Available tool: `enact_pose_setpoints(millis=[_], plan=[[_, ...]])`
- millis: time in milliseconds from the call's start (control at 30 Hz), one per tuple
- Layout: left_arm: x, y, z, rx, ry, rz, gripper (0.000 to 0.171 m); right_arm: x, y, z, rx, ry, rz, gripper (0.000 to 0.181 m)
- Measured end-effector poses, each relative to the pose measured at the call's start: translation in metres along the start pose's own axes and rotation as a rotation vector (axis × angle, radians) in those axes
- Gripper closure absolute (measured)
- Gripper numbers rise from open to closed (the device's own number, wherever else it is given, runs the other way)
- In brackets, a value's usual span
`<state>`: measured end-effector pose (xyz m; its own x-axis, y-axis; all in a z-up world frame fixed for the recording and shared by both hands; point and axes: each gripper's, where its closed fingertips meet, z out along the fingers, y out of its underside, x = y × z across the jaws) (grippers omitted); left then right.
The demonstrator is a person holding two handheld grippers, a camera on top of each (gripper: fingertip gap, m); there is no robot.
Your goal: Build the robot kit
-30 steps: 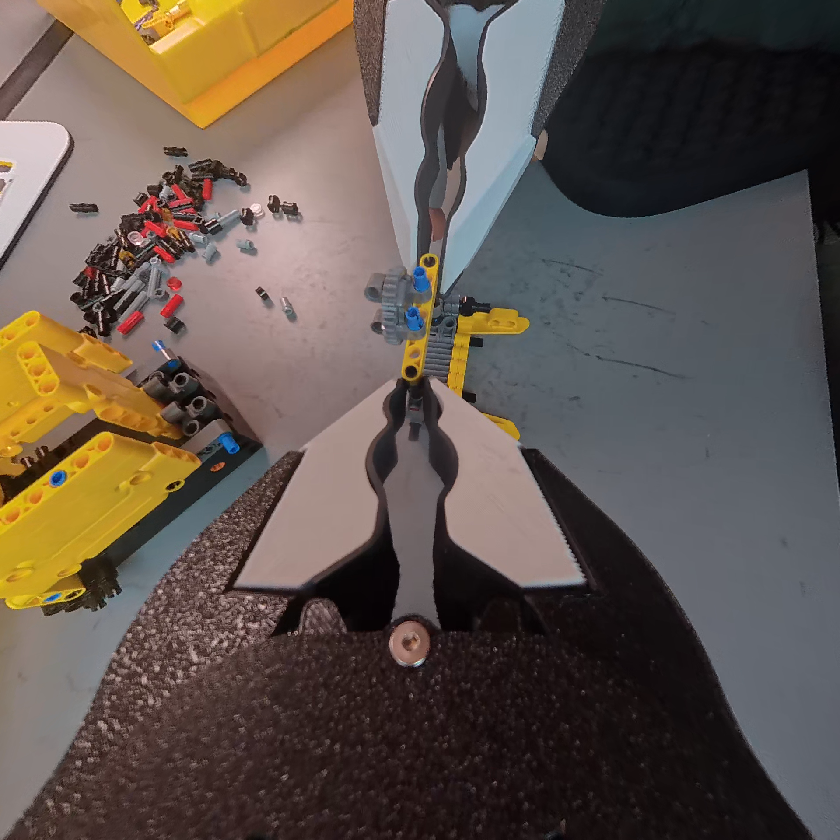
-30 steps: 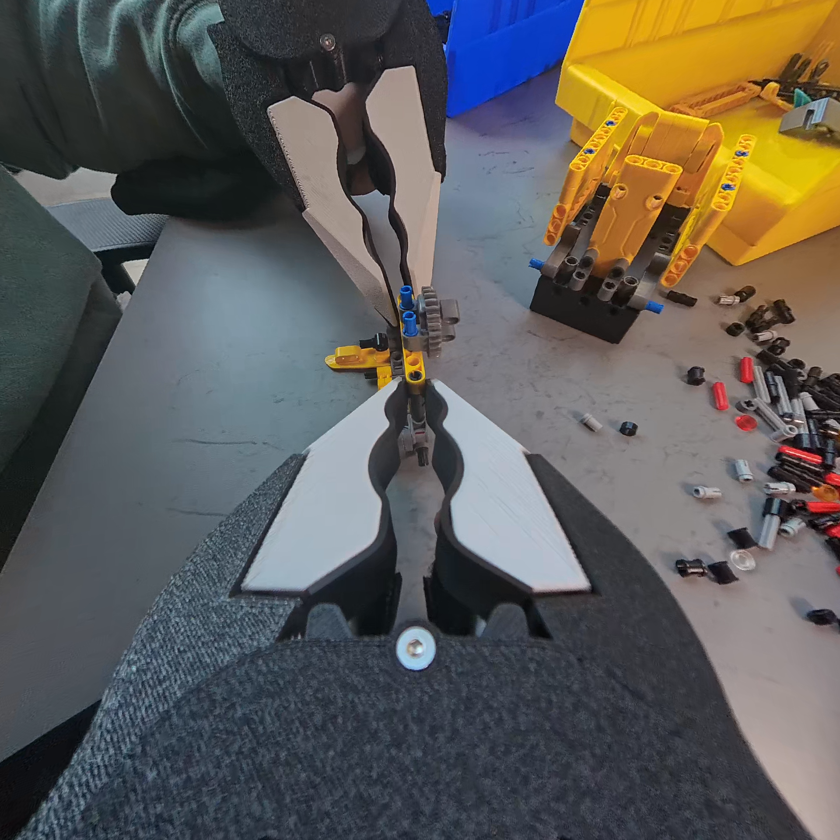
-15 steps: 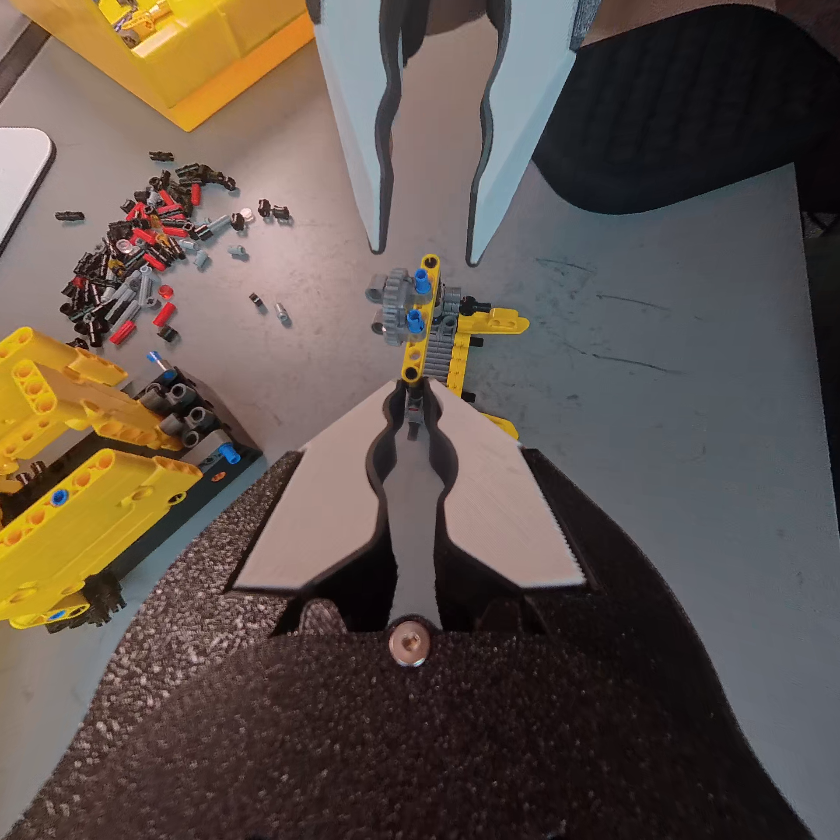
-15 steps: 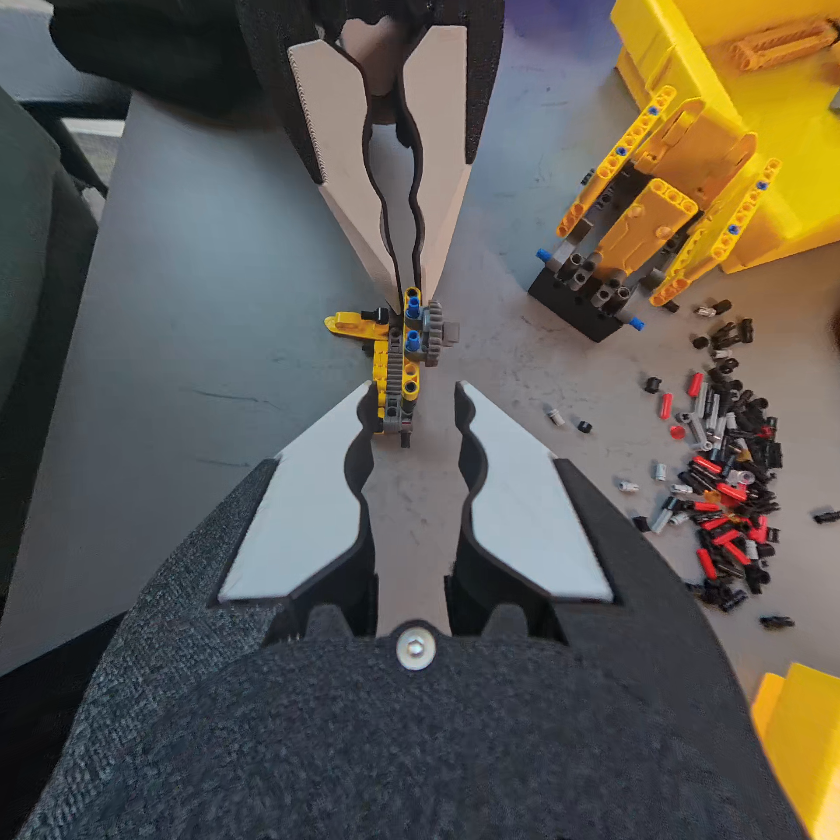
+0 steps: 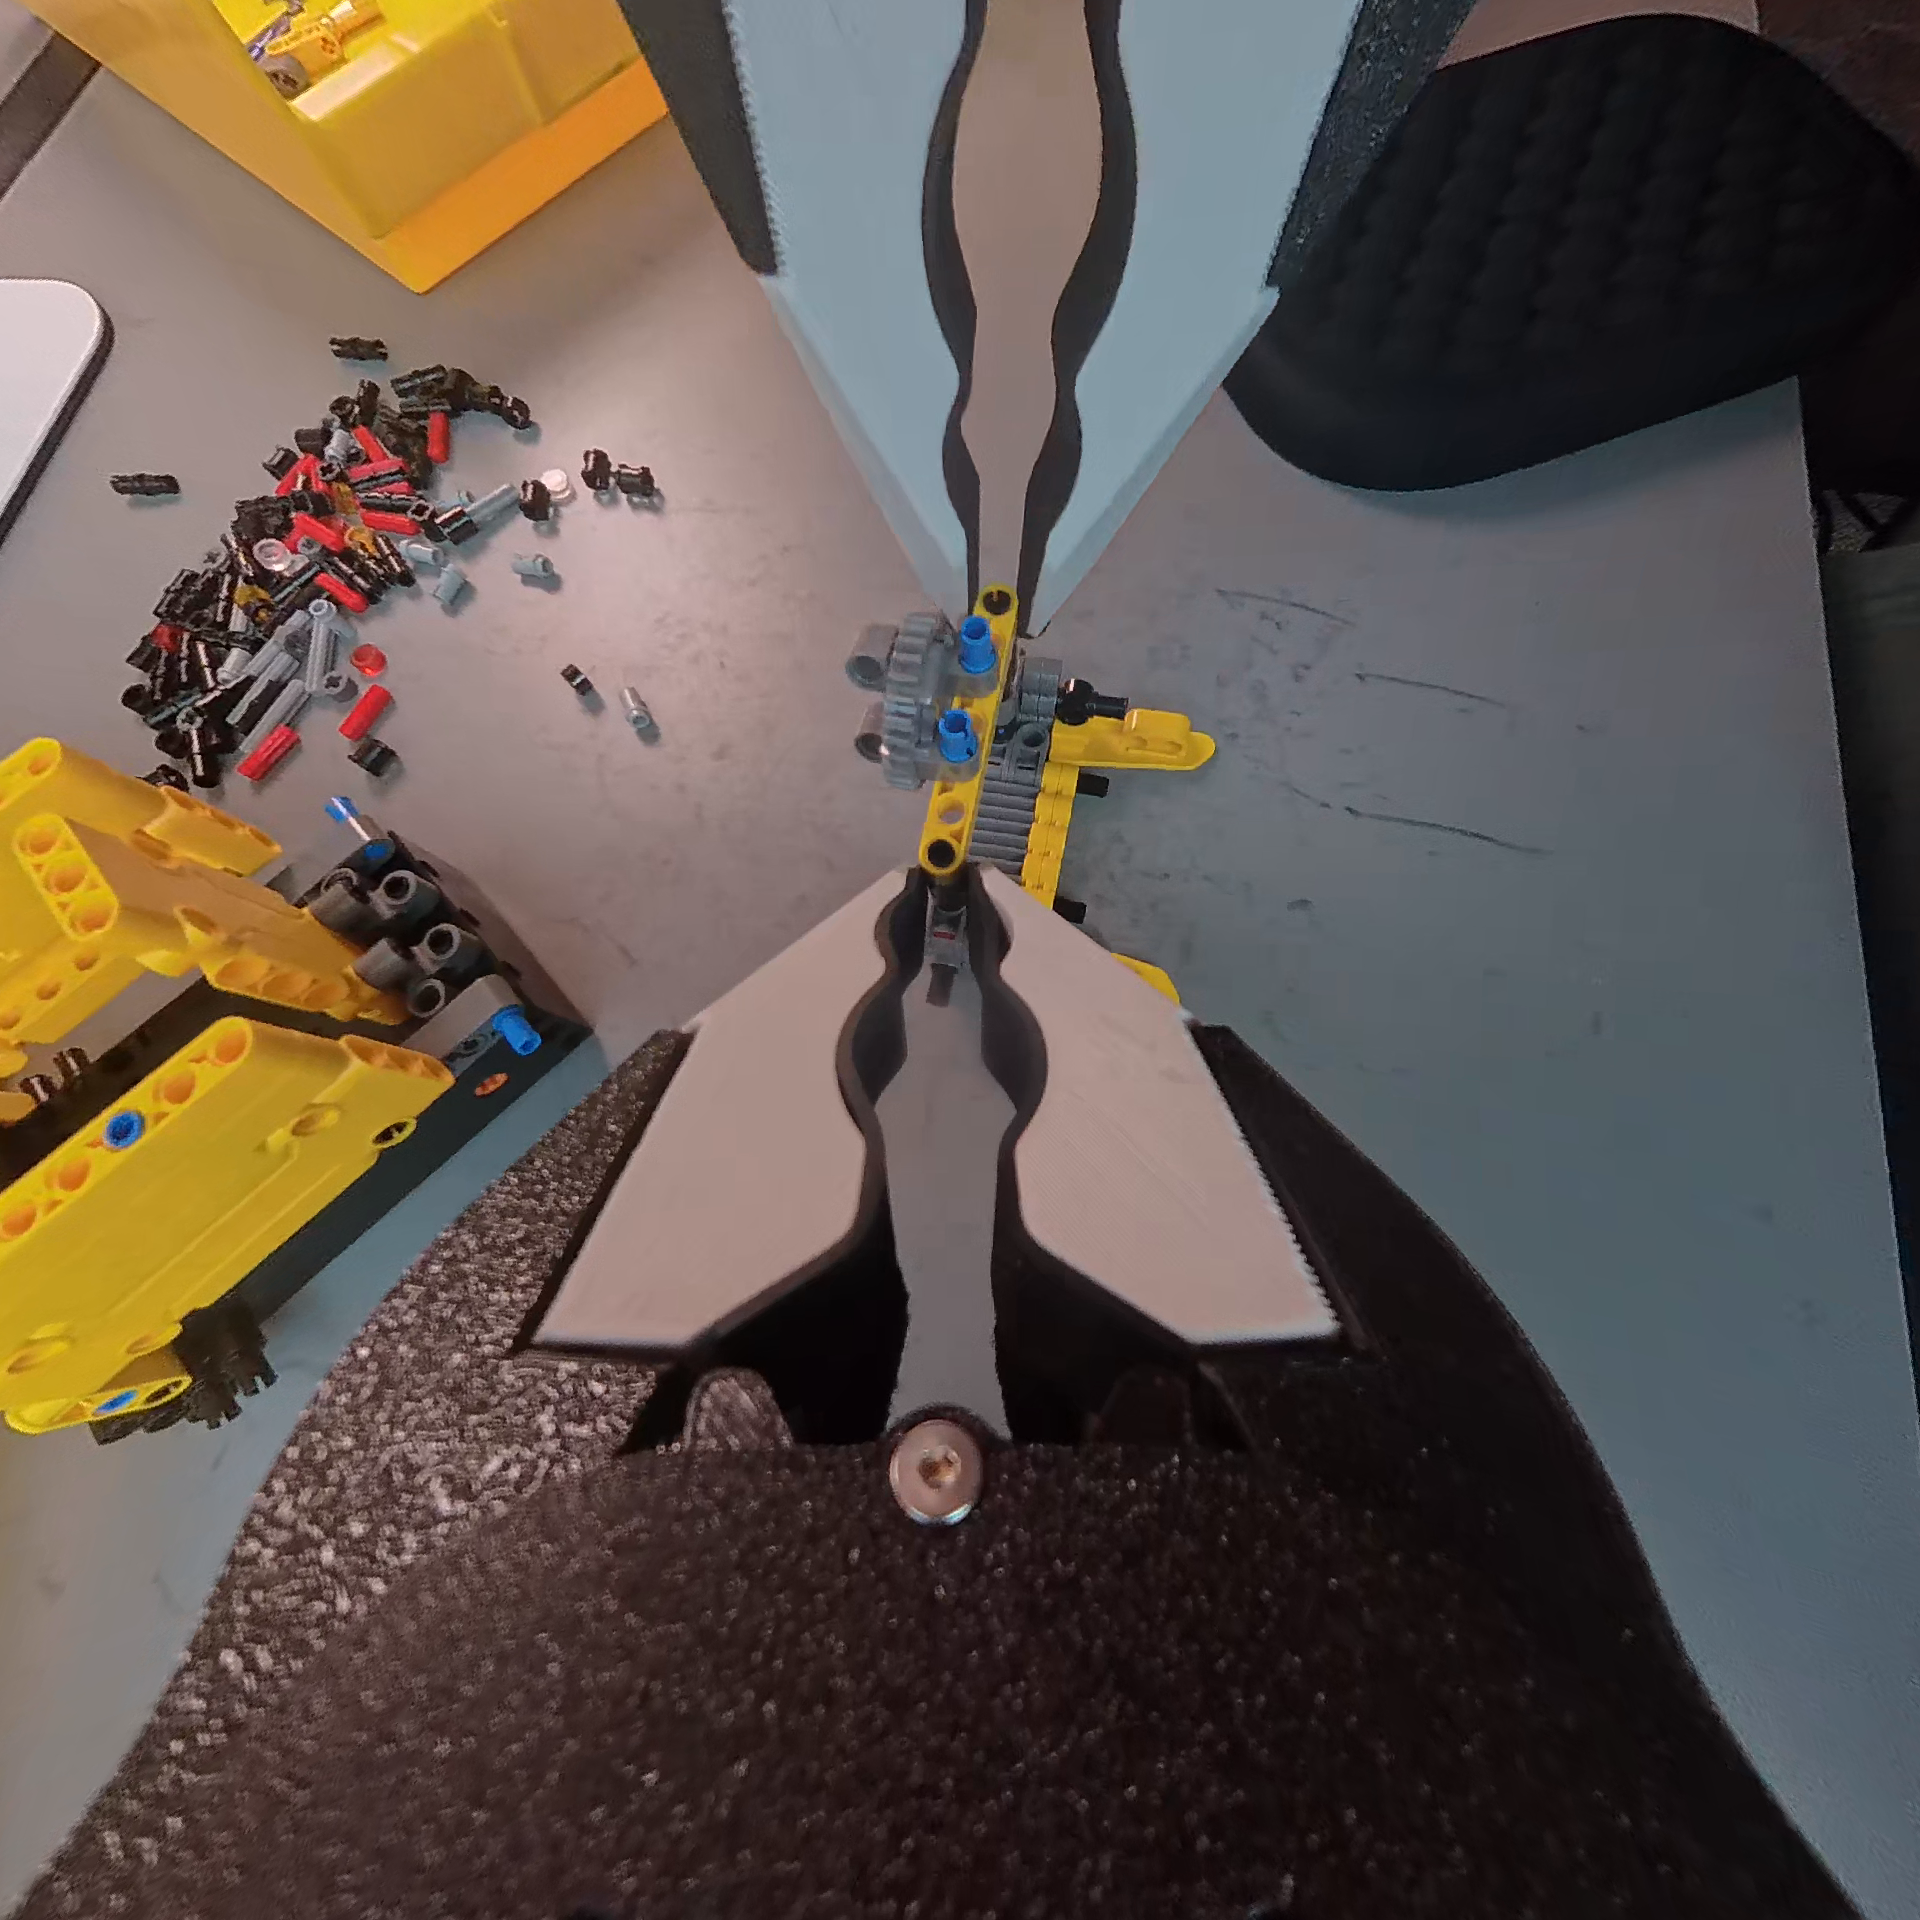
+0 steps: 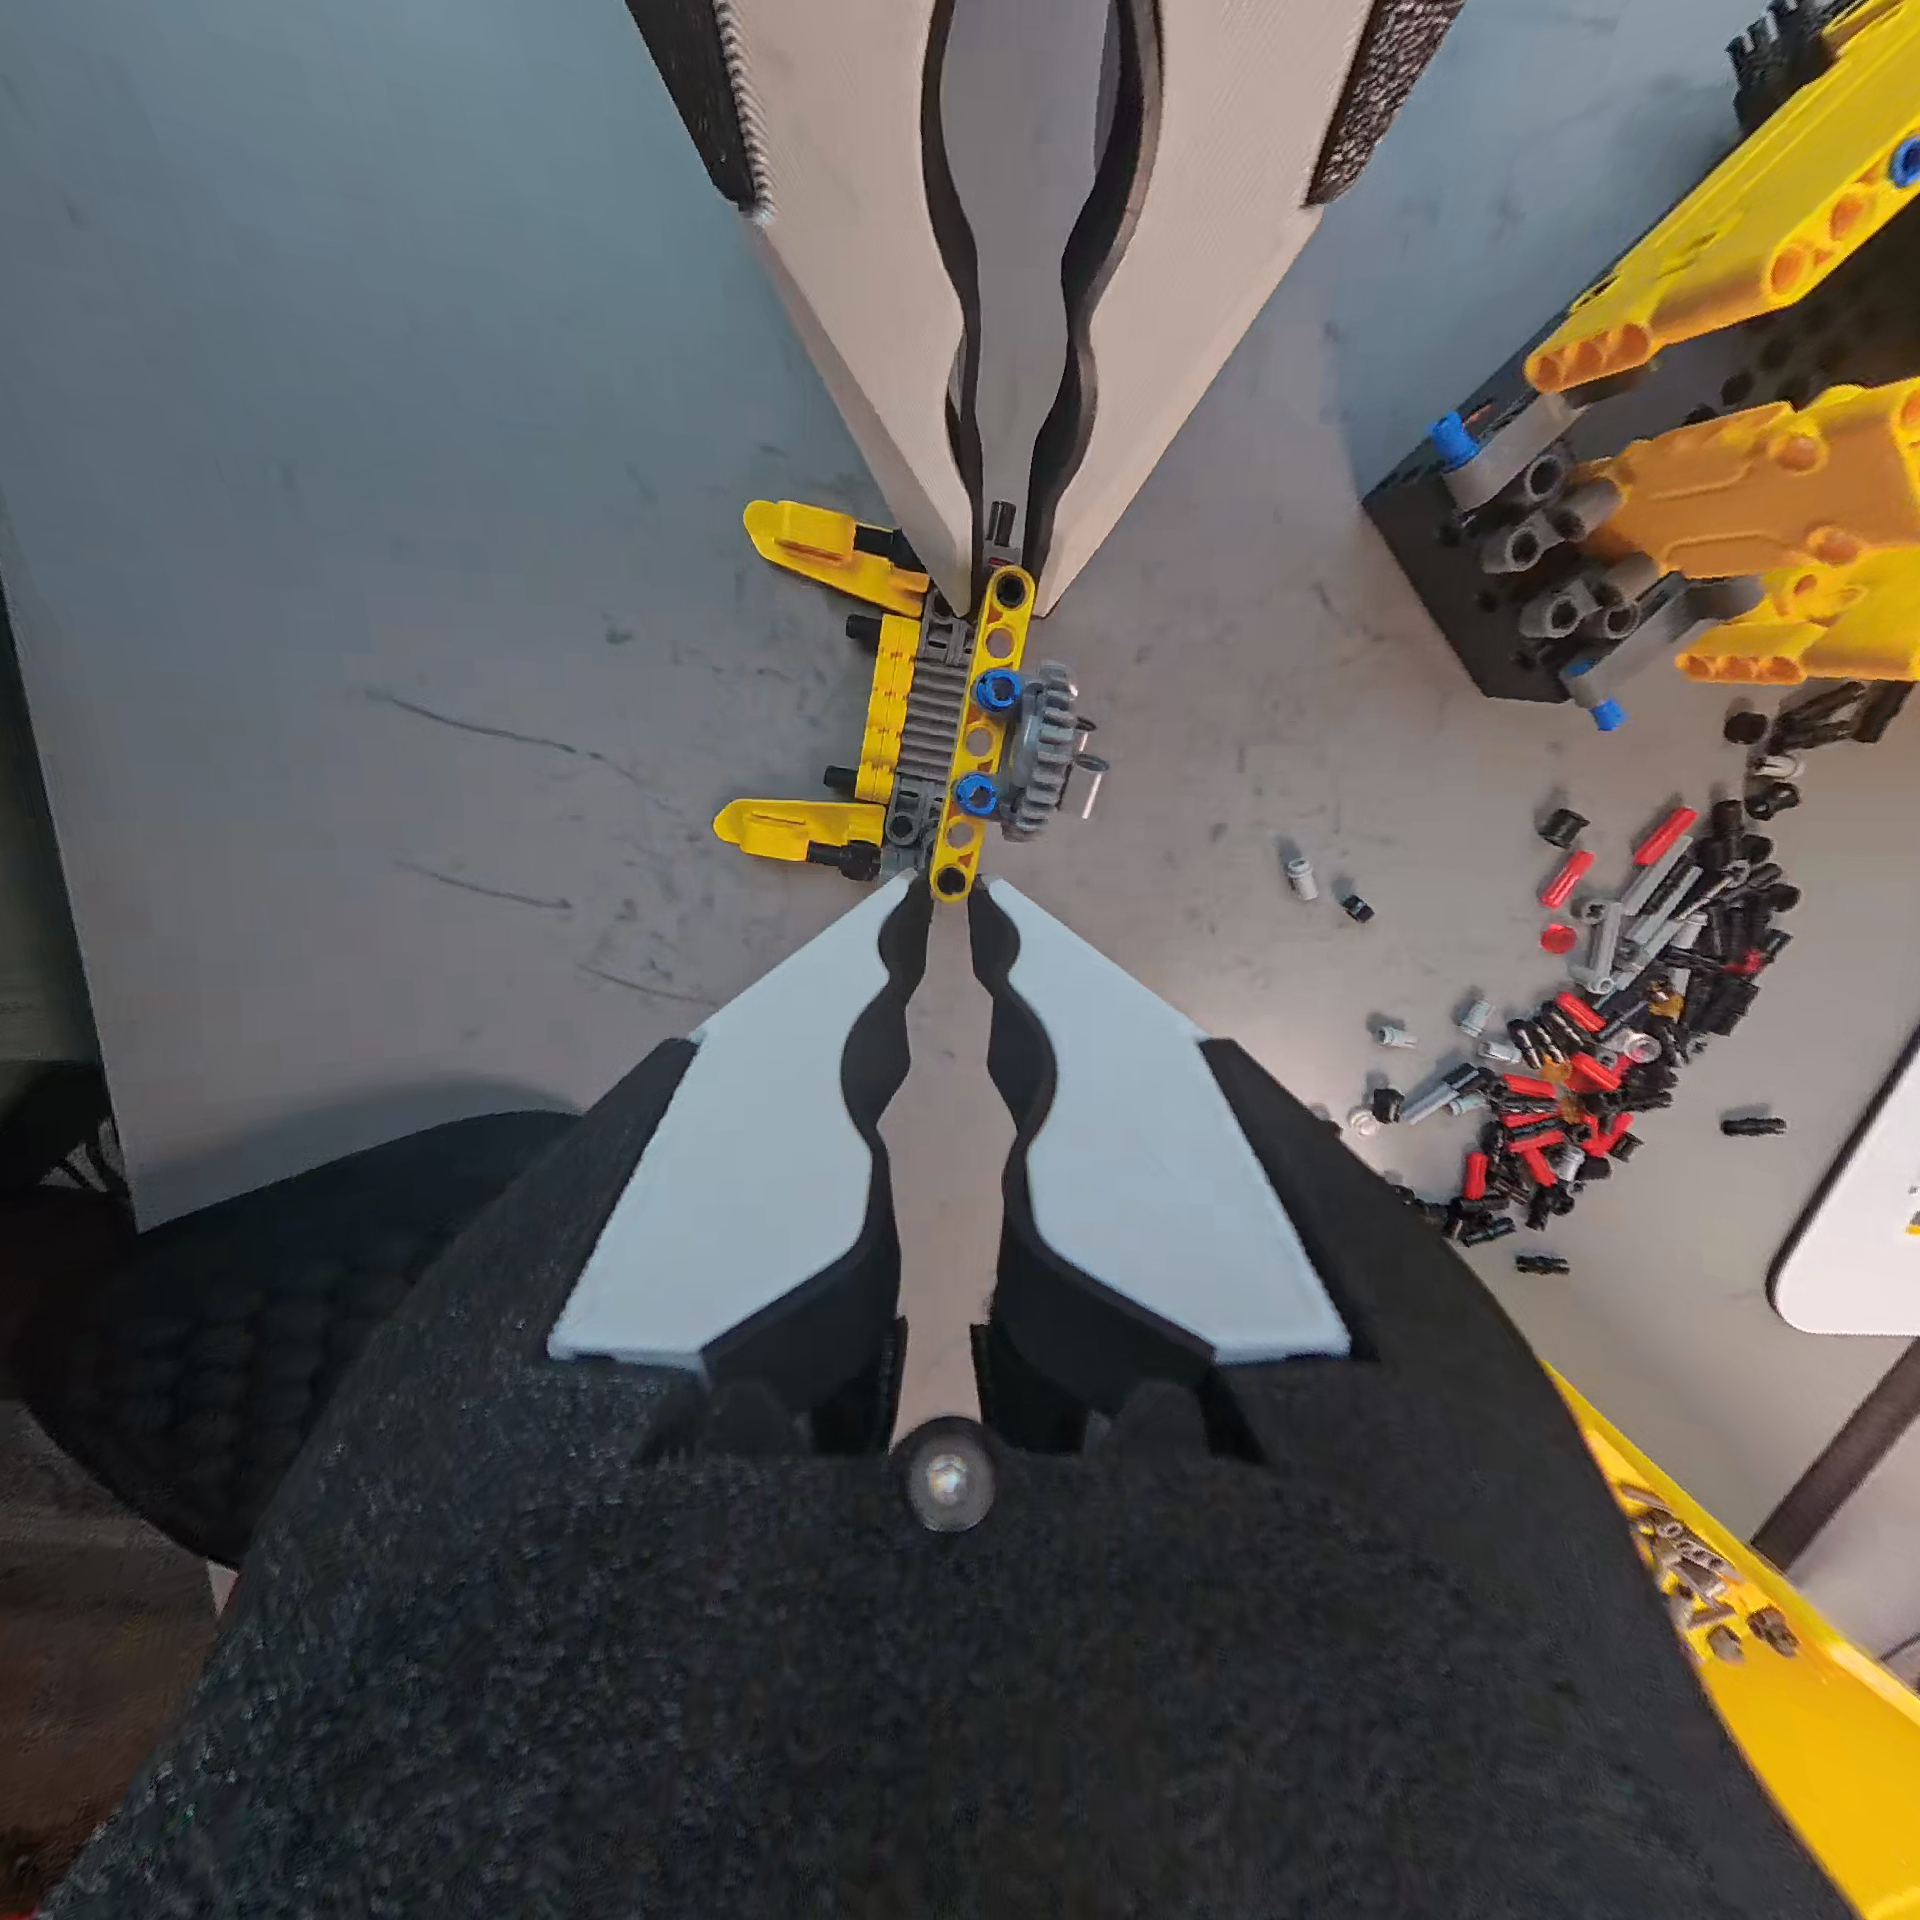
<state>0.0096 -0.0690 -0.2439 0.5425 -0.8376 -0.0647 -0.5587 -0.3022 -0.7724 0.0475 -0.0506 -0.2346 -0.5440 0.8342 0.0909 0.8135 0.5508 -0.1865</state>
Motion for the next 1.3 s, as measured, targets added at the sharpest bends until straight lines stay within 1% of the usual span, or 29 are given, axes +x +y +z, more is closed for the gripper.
enact_pose_setpoints(millis=[400,633,767,867,967,1100,1133,1167,1233,1300], plan=[[0.000,-0.001,0.000,0.050,0.021,-0.056,0.165,-0.002,-0.001,0.002,0.007,-0.044,0.079,0.176],[0.000,-0.002,0.000,0.070,0.034,-0.072,0.165,-0.002,0.000,0.003,-0.026,-0.053,0.083,0.177],[0.000,-0.002,0.000,0.085,0.044,-0.079,0.165,-0.003,0.000,0.007,-0.036,-0.031,0.077,0.177],[0.000,-0.002,0.001,0.090,0.052,-0.075,0.165,-0.002,0.000,0.009,-0.067,-0.037,0.065,0.177],[0.000,-0.002,0.001,0.094,0.051,-0.075,0.165,-0.003,0.001,0.009,-0.060,-0.042,0.077,0.176],[0.002,-0.002,0.001,0.084,0.051,-0.064,0.165,-0.003,0.002,0.006,-0.036,-0.042,0.082,0.174],[0.002,-0.002,0.001,0.080,0.048,-0.059,0.165,-0.003,0.000,0.003,-0.026,-0.045,0.079,0.166],[0.002,-0.002,0.001,0.078,0.046,-0.055,0.165,-0.003,-0.003,-0.001,-0.020,-0.047,0.079,0.164],[0.002,-0.002,0.001,0.078,0.046,-0.057,0.165,0.002,-0.005,-0.009,-0.030,-0.035,0.078,0.165],[0.002,-0.002,0.001,0.076,0.040,-0.053,0.165,-0.001,-0.002,-0.008,-0.068,-0.054,0.077,0.168]])
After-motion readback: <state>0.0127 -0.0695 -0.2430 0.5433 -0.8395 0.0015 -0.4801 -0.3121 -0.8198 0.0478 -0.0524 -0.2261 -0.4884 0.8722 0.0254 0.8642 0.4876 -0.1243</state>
